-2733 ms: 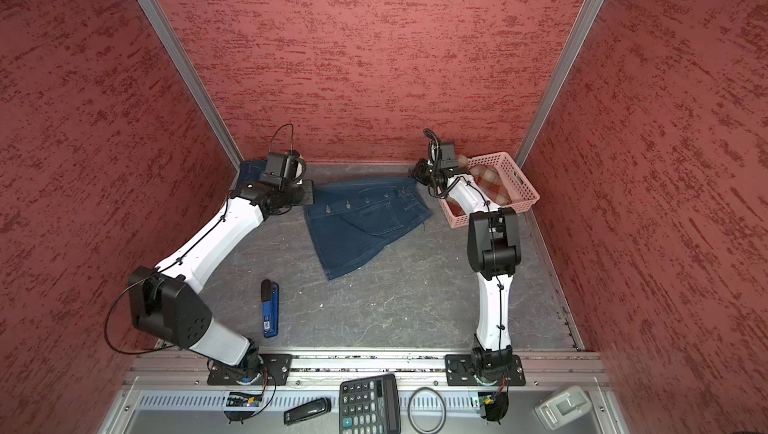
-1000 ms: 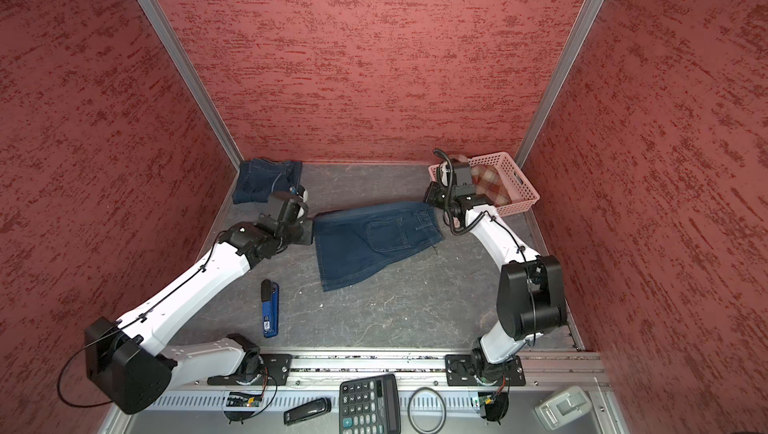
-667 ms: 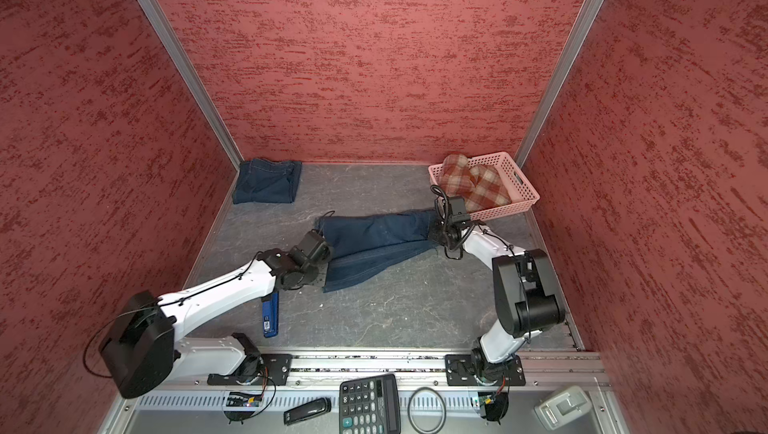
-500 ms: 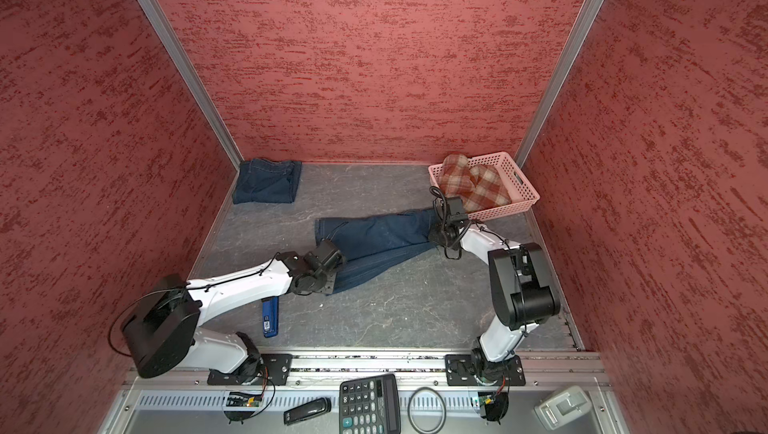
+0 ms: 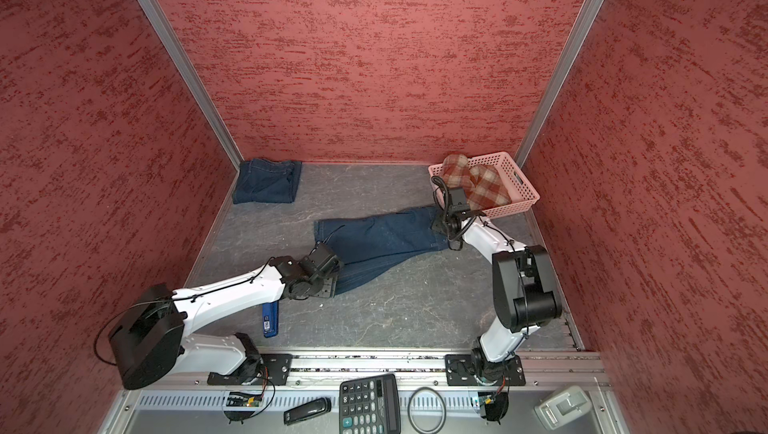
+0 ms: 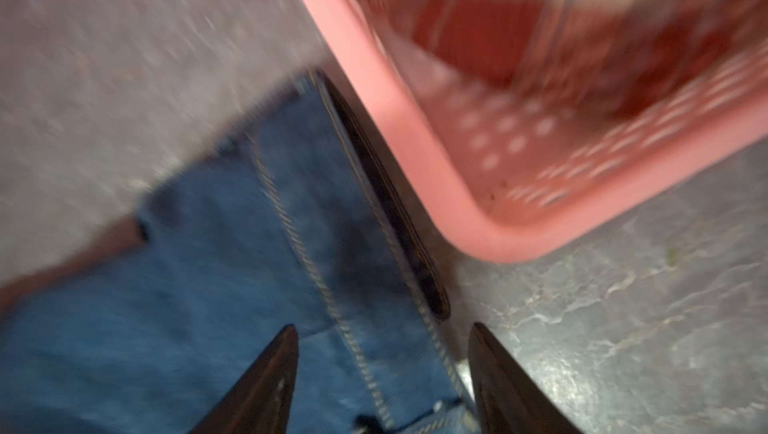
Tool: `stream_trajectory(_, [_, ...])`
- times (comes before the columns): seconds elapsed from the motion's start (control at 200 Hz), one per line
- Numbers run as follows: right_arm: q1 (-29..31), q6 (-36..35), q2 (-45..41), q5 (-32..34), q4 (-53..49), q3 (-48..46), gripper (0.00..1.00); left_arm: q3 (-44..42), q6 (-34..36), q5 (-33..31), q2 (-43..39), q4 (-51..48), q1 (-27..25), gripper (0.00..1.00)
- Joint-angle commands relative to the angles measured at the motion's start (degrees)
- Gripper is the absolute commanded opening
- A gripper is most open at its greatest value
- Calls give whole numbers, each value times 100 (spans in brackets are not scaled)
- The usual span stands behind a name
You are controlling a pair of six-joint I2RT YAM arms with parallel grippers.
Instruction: Fold and stack the skirts
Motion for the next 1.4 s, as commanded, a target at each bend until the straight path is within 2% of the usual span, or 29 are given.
stream_trajectory(0.0, [-10, -219, -175, -64, -247, 327, 75, 104, 115, -164, -504, -157, -43, 92])
stream_trajectory(0.085, [-21, -348, -20, -336, -352, 438, 82, 89, 183, -215, -925, -119, -4, 100])
stream_trajectory(0.215, [-20, -429, 194, -471, -330, 382, 85, 195, 328, 36, -1096, 81, 396, 100])
stream_trajectory(0.421, [-21, -426, 371, -534, -98, 98, 83, 708, 426, 302, -108, 108, 799, 100])
stream_trajectory(0.601, [-18, -474, 781, -502, 75, 26, 83, 888, 284, 591, 836, 180, 1007, 93])
stream_trajectory(0.706, [1, -475, 940, -486, 137, -27, 82, 803, 207, 764, 1112, 242, 1245, 88])
stream_trajectory(0.811, [64, -425, 979, -450, 259, -186, 81, 750, 205, 924, 1198, 323, 1645, 86])
stream_trajectory(1.027, [710, 68, 1014, -546, 598, -531, 77, 1121, 350, 992, 1515, 439, 2326, 91])
stream_trajectory(1.167, [1222, 350, 879, -646, 712, -642, 77, 1581, 551, 847, 1928, 398, 2546, 94])
stream_trajectory(1.247, [1271, 378, 734, -712, 702, -699, 77, 1771, 630, 774, 2148, 370, 2628, 95])
stream_trajectory(1.393, [1083, 112, 465, -289, 438, -653, 80, 1927, 702, 635, 2371, 331, 2718, 95])
